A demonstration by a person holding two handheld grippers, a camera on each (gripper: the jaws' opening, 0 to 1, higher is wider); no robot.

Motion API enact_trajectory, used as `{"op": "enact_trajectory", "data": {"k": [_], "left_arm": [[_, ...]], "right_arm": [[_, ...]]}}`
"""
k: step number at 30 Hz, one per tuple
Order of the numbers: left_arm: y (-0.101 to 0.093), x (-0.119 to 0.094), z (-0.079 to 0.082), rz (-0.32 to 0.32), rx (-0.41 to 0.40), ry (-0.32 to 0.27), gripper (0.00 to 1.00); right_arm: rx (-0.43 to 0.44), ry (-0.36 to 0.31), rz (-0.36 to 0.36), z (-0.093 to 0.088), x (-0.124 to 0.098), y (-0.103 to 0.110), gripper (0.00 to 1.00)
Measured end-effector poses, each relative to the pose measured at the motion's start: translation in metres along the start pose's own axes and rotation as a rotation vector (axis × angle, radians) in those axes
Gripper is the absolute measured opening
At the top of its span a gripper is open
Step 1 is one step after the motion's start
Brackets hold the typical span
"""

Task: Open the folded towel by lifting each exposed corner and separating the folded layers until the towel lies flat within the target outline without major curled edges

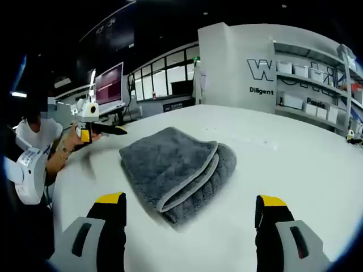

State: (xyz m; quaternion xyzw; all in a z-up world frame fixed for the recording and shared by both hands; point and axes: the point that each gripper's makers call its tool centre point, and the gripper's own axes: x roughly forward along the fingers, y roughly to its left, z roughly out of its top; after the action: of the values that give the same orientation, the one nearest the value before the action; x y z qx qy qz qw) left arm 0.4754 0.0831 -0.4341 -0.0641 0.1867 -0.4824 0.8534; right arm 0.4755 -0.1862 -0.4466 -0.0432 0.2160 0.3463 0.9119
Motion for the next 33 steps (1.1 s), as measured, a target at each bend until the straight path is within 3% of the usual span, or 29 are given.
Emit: {"op": "enact_trajectory", "data": {"k": [33], "left_arm": [[-0.0058,-0.0020,0.0006,0.002,0.038,0.013,0.96]], "right_arm": [[-0.031,-0.003,-0.007,0.0033,-0.0056,0.0036,0.95]]}}
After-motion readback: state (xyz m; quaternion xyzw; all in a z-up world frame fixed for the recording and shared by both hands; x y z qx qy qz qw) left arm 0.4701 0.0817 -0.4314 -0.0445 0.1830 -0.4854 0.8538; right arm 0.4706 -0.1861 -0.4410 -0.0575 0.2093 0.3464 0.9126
